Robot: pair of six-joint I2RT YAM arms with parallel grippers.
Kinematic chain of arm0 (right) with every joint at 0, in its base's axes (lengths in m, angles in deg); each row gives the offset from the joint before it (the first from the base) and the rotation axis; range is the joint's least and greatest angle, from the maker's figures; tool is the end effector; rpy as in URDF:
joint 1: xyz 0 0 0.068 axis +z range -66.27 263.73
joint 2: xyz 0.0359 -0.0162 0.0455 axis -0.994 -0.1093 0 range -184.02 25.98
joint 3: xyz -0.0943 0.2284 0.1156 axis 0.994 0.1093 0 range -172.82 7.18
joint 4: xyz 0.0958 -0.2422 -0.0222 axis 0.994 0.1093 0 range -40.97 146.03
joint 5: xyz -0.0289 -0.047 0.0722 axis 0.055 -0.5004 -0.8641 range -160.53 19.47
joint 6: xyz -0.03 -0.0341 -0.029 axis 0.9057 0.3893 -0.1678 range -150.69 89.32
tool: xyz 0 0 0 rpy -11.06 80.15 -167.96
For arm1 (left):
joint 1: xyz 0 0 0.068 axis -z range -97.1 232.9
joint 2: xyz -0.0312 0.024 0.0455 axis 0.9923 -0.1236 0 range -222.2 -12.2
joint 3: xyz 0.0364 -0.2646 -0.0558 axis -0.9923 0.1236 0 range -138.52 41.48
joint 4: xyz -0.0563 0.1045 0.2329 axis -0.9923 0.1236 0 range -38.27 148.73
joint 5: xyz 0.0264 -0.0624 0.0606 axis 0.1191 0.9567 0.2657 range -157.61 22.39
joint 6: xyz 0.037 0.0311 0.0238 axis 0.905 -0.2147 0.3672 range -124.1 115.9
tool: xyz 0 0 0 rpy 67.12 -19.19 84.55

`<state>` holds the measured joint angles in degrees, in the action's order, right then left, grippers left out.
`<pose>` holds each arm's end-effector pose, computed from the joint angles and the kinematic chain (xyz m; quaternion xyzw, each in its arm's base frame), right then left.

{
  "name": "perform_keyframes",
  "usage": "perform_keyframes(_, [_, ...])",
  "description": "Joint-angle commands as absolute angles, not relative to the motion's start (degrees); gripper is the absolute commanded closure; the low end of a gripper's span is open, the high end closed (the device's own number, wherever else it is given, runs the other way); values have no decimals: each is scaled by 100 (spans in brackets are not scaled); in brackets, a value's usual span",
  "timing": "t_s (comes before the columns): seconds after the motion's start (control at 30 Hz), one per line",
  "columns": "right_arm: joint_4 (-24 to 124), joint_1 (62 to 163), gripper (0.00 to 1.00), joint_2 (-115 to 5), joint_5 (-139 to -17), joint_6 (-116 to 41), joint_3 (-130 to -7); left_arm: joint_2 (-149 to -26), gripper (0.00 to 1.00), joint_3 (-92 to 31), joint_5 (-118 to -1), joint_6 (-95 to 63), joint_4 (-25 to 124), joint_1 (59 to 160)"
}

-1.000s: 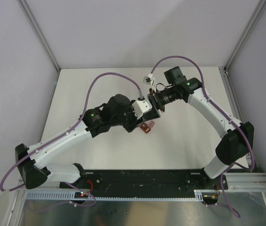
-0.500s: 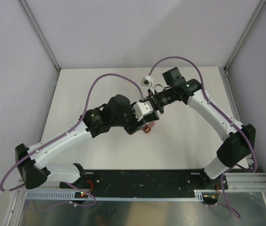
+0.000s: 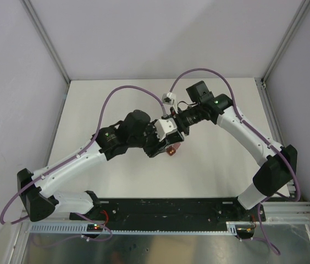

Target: Sort the pills into containers

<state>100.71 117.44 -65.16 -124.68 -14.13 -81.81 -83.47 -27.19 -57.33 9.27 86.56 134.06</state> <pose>0.2570 0.2062 0.3516 -0.4874 0.7063 0.4691 0.2088 0.1638 -0.2136 0.3461 0.5103 0.7339 -0.2188 0.3913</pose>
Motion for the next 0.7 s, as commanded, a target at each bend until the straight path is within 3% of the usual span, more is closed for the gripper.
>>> perform_keyframes(0.0, [10062,11778,48,-6279,-12273,-1268,-8107,-8152,100,-2766,-5537,731,8282,13287])
perform_keyframes(0.33, [10137,11759,93,-6231,-12220,-1231,-8157,-8134,100,-2650,-5524,693,8198,13184])
perform_keyframes(0.5, [10150,11729,100,-6208,-12213,-1255,-8168,-8176,100,-2634,-5585,693,8172,13181])
perform_keyframes(0.57, [10163,11684,100,-6206,-12241,-1270,-8172,-8195,96,-2641,-5612,688,8166,13178])
perform_keyframes(0.67, [10201,11607,100,-6186,-12203,-1275,-8183,-8217,73,-2649,-5675,678,8163,13181])
